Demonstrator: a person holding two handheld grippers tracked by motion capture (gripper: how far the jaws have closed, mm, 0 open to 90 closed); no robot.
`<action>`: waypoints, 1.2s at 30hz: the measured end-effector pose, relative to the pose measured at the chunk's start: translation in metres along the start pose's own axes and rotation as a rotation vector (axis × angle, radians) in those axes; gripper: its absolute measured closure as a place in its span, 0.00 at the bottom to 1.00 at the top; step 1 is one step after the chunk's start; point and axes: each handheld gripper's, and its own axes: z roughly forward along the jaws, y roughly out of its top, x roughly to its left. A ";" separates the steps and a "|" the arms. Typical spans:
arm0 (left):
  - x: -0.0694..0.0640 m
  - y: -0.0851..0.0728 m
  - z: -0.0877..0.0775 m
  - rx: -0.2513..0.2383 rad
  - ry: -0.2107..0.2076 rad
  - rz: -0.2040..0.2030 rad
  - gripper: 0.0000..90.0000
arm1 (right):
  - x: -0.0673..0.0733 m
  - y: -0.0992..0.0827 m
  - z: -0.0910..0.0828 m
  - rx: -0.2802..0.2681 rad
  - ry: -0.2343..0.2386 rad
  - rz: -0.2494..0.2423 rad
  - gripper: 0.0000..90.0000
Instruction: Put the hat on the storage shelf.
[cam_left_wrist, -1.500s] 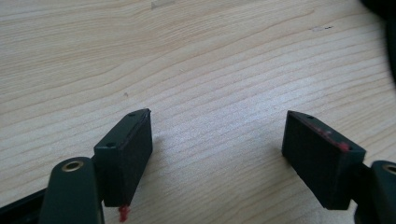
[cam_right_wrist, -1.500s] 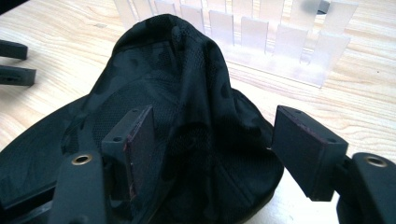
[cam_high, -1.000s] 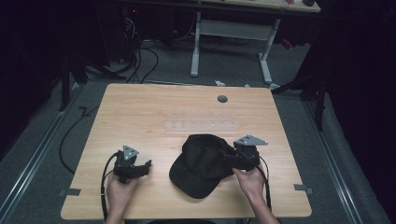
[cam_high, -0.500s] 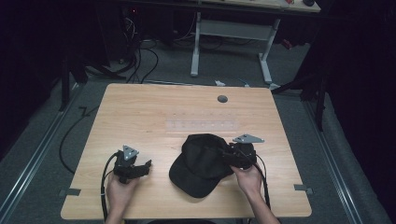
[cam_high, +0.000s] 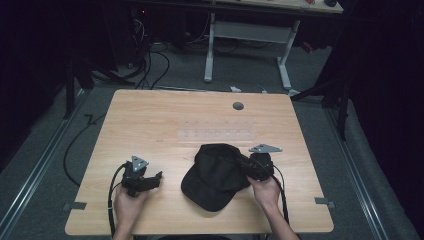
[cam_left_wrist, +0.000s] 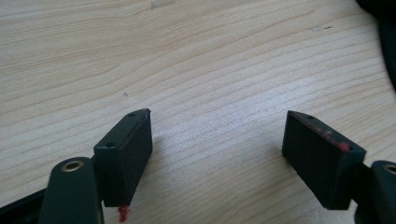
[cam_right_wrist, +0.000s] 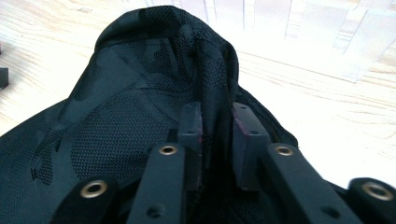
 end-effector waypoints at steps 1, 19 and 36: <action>0.000 0.000 0.000 0.000 0.000 0.000 0.28 | 0.000 0.000 0.000 -0.001 0.002 0.000 0.88; 0.000 0.000 0.000 0.000 -0.001 0.000 0.28 | -0.002 0.000 -0.011 -0.060 0.044 0.003 0.93; 0.000 0.000 0.000 -0.001 -0.002 -0.004 0.28 | -0.002 0.006 -0.030 -0.105 0.080 -0.018 0.93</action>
